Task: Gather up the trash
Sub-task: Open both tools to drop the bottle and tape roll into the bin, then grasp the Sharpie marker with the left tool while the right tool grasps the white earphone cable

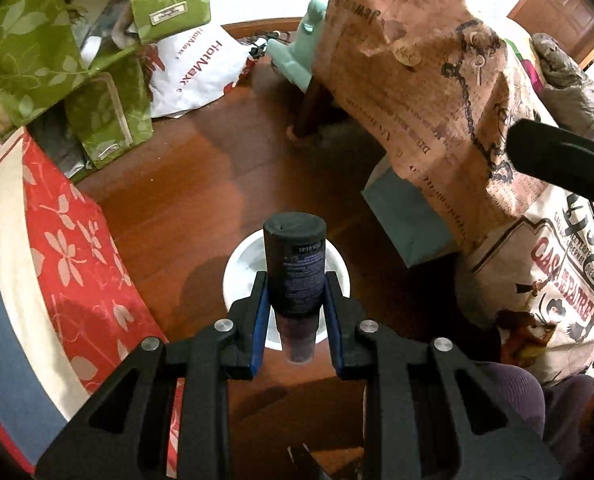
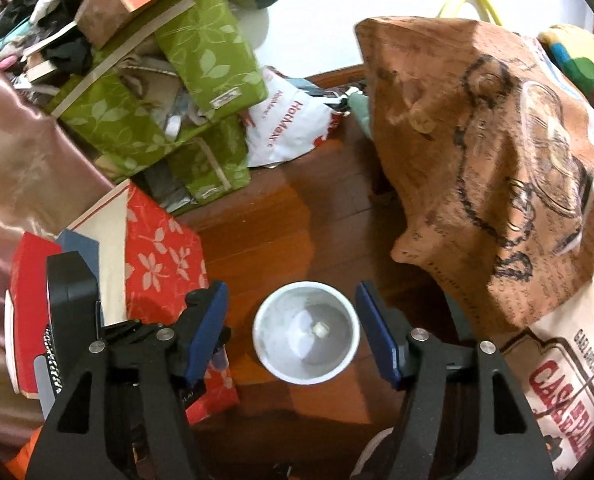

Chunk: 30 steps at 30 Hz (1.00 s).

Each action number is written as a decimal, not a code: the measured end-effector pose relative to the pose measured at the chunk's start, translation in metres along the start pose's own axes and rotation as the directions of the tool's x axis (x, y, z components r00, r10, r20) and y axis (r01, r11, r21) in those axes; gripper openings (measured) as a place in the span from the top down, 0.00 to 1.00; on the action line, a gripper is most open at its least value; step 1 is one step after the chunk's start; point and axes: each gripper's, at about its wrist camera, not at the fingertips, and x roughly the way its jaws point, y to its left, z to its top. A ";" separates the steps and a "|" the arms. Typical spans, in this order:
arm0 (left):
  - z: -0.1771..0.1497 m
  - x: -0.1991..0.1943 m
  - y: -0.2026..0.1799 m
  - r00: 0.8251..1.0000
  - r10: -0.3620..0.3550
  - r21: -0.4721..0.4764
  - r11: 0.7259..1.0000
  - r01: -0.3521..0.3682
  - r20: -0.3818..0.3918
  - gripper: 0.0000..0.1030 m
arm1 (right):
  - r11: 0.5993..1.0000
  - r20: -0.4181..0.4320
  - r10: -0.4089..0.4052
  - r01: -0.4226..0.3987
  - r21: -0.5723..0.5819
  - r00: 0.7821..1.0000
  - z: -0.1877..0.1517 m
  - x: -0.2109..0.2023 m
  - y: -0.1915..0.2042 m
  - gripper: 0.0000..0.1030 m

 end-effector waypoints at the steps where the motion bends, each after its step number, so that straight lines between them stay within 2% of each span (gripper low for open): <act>1: 0.002 0.003 -0.001 1.000 -0.002 0.003 1.000 0.002 -0.005 0.76 | 1.000 -0.001 -0.002 0.003 0.004 1.000 0.000 0.000 -0.003 0.40; 5: 0.011 0.011 -0.010 1.000 0.002 0.025 1.000 -0.002 -0.014 0.75 | 0.999 0.011 -0.038 0.038 0.007 0.999 -0.001 -0.005 -0.012 0.40; 8: 0.018 0.013 -0.015 1.000 0.022 0.035 0.999 -0.021 -0.019 0.70 | 0.999 0.008 -0.040 0.039 0.018 0.999 -0.001 -0.006 -0.017 0.40; 10: 0.020 0.012 -0.017 1.000 0.023 0.035 0.999 -0.023 -0.016 0.66 | 0.999 0.008 -0.039 0.038 0.020 0.999 -0.002 -0.008 -0.019 0.40; 14: 0.020 0.001 -0.024 0.999 0.046 0.067 0.997 -0.046 0.005 0.66 | 0.999 0.020 -0.052 0.052 0.012 0.998 -0.006 -0.016 -0.021 0.40; 23: 0.019 -0.049 -0.050 0.994 0.059 0.120 0.990 -0.070 0.090 0.66 | 0.998 0.088 -0.067 0.066 0.012 0.994 -0.016 -0.055 -0.025 0.40; 30: 0.018 -0.102 -0.081 0.981 0.041 0.156 0.985 -0.071 0.190 0.65 | 0.995 0.170 -0.095 0.093 0.022 0.981 -0.026 -0.101 -0.031 0.40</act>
